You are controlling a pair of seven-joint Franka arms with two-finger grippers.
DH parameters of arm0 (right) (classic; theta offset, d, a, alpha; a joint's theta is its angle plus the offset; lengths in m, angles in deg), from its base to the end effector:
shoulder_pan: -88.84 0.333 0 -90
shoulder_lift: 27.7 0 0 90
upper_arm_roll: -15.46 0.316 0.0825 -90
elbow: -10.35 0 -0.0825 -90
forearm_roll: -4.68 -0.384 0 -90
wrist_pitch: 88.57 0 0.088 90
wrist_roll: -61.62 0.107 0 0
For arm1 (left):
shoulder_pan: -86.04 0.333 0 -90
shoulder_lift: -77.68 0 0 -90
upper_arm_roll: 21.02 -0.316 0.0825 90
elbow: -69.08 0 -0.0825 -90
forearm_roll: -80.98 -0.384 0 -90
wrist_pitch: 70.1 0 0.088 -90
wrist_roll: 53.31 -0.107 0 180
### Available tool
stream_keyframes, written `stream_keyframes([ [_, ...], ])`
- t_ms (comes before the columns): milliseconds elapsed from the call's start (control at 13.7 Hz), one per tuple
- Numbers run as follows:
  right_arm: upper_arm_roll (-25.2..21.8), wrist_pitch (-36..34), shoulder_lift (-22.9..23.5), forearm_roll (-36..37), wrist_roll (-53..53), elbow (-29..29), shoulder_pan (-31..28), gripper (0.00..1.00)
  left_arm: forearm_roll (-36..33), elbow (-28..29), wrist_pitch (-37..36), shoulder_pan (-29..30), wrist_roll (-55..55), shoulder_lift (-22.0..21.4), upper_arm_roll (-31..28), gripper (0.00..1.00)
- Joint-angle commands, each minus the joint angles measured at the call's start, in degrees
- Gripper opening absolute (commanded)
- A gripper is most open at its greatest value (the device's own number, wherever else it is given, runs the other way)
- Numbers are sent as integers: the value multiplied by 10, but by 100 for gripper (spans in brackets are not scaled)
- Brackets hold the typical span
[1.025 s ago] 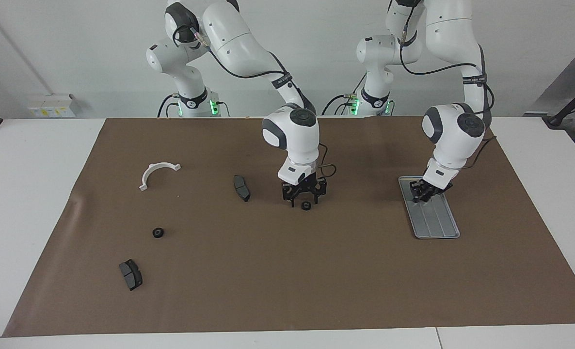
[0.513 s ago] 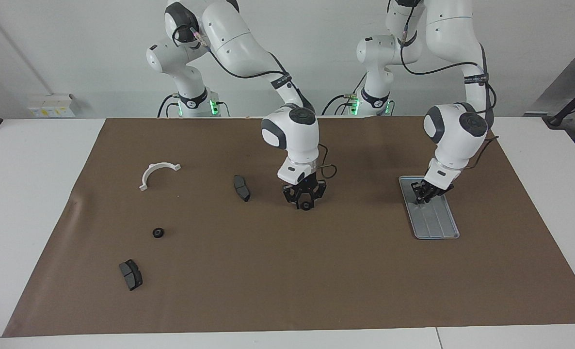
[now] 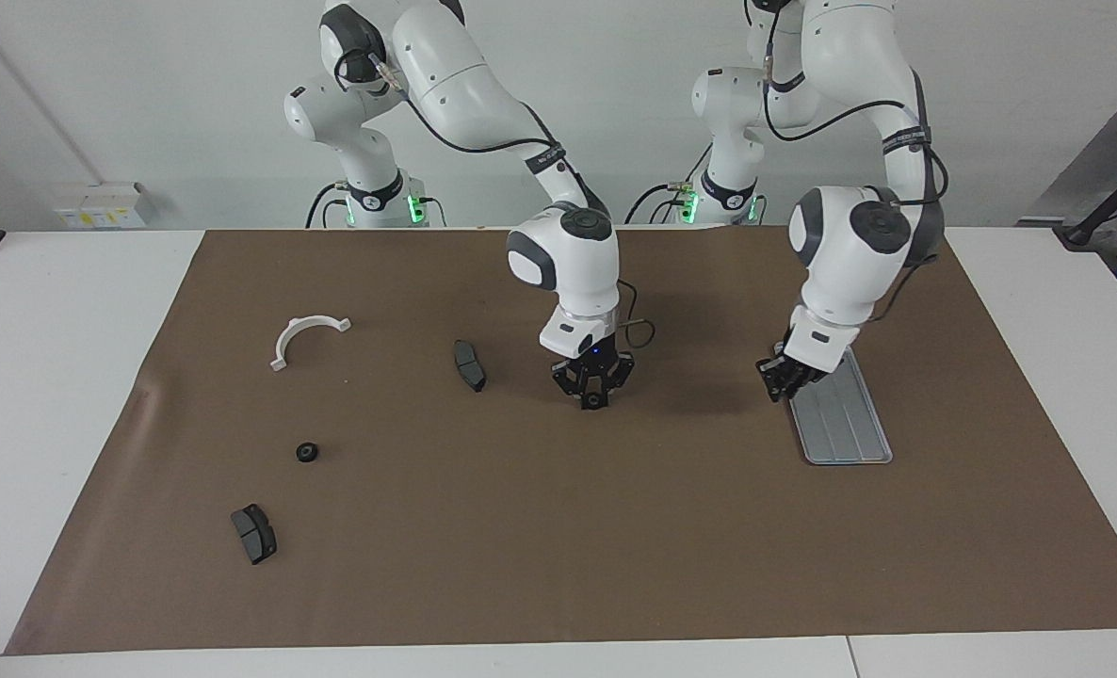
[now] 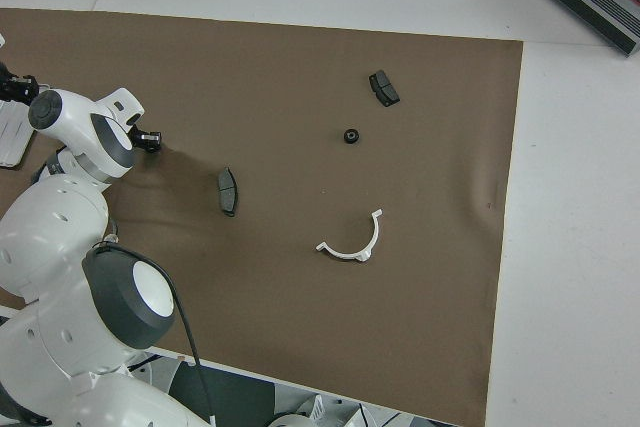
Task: Place bearing gear from tray to pile
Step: 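Grasp the last gear in the tray with the left gripper, then set the last gear at the table center with the left gripper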
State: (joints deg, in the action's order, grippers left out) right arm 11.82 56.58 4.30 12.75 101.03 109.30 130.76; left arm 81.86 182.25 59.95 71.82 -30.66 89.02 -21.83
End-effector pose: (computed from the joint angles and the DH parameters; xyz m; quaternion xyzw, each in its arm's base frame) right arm 0.5399 0.4346 0.2863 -0.9891 -0.0494 -0.1355 0.0281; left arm 0.5875 -0.1408 0.3790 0.9952 0.0849 0.0445 0.0195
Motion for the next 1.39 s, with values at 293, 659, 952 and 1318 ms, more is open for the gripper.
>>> stream_keyframes([
  [293, -12, -40, -68, 28, -38, 32, -64, 0, 5, -15, 32, -76, 100, 17, -7, 0],
  [659, -9, -87, -138, 19, -235, 72, -194, 0, 13, -13, 65, -146, 129, 23, -7, 0],
  [952, -8, -89, -138, -80, -384, 95, -288, 0, 14, -18, 114, -204, 133, 78, -7, 3],
  [1318, -8, -85, -143, -104, -431, 155, -315, 0, 13, -18, 142, -222, 131, 89, -7, 100],
])
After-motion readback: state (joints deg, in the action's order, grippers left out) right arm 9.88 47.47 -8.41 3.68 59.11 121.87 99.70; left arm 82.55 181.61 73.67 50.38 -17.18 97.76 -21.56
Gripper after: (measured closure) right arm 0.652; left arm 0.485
